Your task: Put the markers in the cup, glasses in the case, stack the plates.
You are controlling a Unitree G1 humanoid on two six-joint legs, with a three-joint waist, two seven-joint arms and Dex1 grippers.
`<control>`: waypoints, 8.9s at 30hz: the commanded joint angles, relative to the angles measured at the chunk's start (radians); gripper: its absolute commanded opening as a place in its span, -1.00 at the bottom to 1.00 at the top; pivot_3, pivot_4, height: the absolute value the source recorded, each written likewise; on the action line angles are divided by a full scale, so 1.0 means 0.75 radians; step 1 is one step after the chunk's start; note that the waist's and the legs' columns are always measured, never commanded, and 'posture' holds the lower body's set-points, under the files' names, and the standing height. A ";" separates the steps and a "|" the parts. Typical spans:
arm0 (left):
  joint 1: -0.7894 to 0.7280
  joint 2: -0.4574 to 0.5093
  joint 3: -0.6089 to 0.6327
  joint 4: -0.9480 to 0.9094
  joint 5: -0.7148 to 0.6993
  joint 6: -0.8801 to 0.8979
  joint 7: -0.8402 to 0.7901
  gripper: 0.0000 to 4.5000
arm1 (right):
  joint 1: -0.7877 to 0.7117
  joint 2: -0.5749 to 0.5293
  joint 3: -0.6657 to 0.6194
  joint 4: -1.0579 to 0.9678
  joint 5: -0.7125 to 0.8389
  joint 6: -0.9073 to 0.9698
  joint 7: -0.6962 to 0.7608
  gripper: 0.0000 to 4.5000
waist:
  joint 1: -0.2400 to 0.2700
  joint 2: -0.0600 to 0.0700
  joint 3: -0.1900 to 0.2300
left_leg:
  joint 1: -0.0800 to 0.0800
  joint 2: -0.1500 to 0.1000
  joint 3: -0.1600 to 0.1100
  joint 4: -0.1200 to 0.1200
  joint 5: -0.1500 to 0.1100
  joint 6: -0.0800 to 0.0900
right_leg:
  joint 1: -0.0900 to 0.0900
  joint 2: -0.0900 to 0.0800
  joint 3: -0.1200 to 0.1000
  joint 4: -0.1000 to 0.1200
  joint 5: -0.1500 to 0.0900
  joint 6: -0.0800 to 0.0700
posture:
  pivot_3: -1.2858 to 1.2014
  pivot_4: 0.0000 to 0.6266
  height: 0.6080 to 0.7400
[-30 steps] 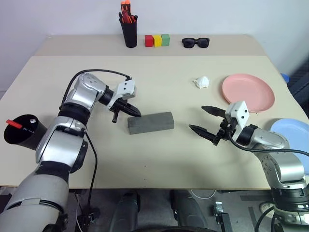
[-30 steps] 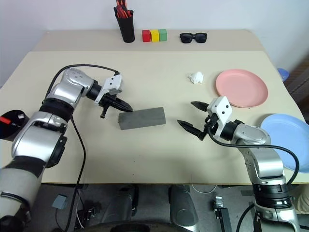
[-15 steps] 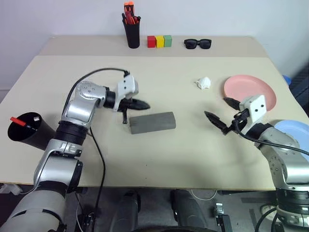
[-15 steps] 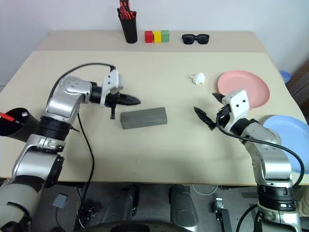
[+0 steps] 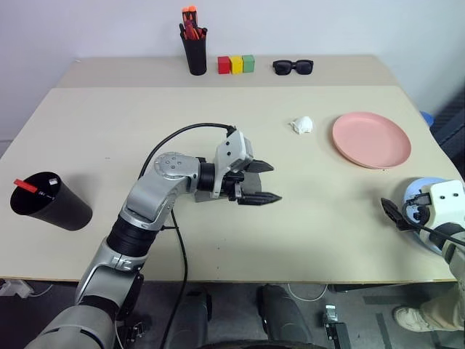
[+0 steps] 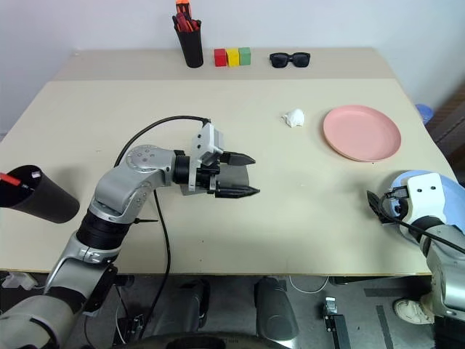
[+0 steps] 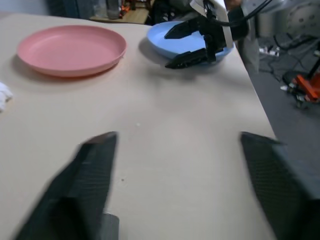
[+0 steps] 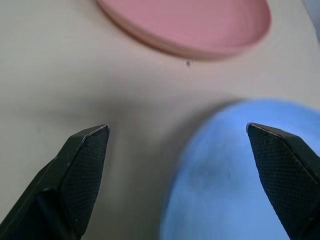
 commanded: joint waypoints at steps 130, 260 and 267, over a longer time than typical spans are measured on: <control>0.261 0.257 0.291 -0.467 -0.176 0.292 0.557 1.00 | -1.797 0.426 0.428 2.004 -0.384 -0.729 -0.251 0.97 | -0.040 0.000 0.001 | -0.002 0.000 0.000 -0.005 0.000 0.000 | -0.003 -0.001 0.000 -0.004 0.001 0.000 | 0.03 -0.52 1.00; 0.399 0.328 0.417 -0.694 -0.292 0.435 0.808 1.00 | -1.734 0.523 0.401 2.032 -0.425 -0.757 -0.262 -0.97 | -0.041 0.000 0.001 | -0.002 0.000 0.000 -0.006 0.000 0.000 | -0.003 -0.001 0.000 -0.004 0.001 0.000 | 0.03 -0.52 1.00; 0.389 0.323 0.408 -0.673 -0.289 0.422 0.797 1.00 | -1.731 0.521 0.386 2.032 -0.412 -0.763 -0.282 0.18 | -0.041 0.000 0.001 | -0.002 0.000 0.000 -0.006 0.000 0.000 | -0.003 -0.001 0.000 -0.004 0.001 0.000 | 0.03 -0.52 1.00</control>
